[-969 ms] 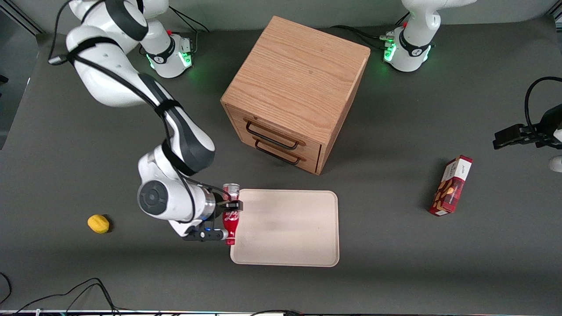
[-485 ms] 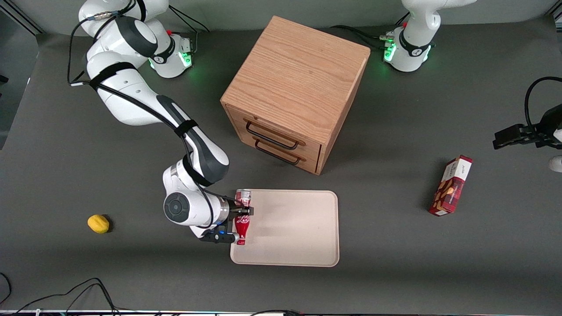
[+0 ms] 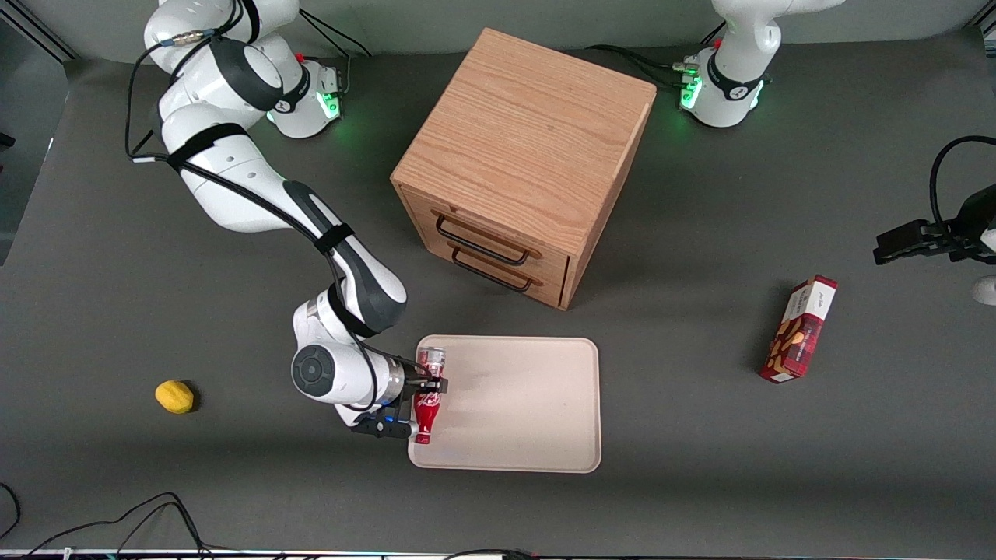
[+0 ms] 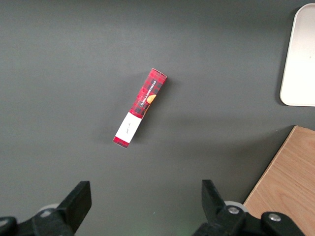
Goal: Place coke bottle on tray
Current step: 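Lower the bottle onto the tray's edge and open the right gripper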
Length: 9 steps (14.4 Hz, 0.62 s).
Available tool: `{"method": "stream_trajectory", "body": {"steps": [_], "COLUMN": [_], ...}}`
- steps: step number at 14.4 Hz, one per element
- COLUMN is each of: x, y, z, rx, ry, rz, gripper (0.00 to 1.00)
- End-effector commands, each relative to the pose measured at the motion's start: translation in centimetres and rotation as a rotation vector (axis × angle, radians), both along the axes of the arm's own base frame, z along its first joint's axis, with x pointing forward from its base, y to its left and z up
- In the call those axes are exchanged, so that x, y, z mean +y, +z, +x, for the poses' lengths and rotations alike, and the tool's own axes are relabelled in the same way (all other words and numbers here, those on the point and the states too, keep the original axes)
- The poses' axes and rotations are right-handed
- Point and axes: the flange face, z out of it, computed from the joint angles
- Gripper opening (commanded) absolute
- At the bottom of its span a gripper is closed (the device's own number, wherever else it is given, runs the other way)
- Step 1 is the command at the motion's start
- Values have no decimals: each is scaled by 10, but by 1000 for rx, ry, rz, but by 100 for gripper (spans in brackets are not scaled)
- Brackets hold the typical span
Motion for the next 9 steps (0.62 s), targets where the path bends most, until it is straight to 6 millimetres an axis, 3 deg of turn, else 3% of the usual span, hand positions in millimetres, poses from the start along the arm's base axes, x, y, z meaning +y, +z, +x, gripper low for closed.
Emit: {"method": "stream_trajectory", "body": {"steps": [1, 6, 9], "x": [6, 10, 6], "y": [8, 4, -10], "z": [6, 2, 1], "rx": [-27, -29, -27], "ry": [-11, 5, 11], "rz": [-2, -22, -47], "gripper": [99, 100, 100]}}
